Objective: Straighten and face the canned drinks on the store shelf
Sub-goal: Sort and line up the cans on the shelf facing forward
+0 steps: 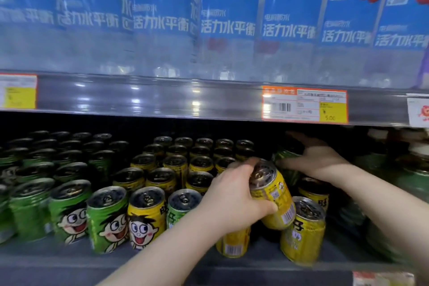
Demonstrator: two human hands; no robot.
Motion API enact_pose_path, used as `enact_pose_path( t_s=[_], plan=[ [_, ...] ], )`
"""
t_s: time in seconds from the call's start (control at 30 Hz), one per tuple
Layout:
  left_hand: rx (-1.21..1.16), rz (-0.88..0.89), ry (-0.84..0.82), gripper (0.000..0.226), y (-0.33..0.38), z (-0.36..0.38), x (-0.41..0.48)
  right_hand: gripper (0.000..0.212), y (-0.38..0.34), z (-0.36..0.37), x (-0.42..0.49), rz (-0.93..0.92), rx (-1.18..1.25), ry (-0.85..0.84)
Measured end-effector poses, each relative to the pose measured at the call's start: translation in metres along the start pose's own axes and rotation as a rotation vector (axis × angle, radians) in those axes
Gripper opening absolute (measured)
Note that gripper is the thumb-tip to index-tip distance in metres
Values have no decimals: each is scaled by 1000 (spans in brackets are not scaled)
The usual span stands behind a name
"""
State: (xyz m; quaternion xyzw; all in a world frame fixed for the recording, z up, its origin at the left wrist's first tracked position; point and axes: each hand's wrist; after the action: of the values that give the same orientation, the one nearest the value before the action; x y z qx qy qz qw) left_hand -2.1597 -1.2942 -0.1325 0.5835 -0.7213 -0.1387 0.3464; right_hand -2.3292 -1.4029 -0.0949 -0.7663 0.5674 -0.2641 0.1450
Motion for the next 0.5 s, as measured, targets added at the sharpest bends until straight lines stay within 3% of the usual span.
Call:
enact_pose_path(
  t_s=[0.23,0.33,0.5],
  plan=[
    [207,-96,69,82,9,8,26,86,-2,-4,-15,-13,-78,58],
    [273,-153,-26,77,8,24,36,86,-5,-8,-18,-16,-100,63],
    [619,-110,-221,73,1,45,41,87,-7,-7,-19,-14,-98,27]
  ],
)
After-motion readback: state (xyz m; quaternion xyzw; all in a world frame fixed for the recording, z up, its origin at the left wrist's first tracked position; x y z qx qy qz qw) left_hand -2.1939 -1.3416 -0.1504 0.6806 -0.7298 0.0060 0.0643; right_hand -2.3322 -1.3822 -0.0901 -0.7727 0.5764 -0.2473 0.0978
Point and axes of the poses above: each hand's wrist, its own x-axis towards the middle knuckle, its own z-axis out of the palm, y = z × x, and after that the axes turned 1 degree about z, right-handed
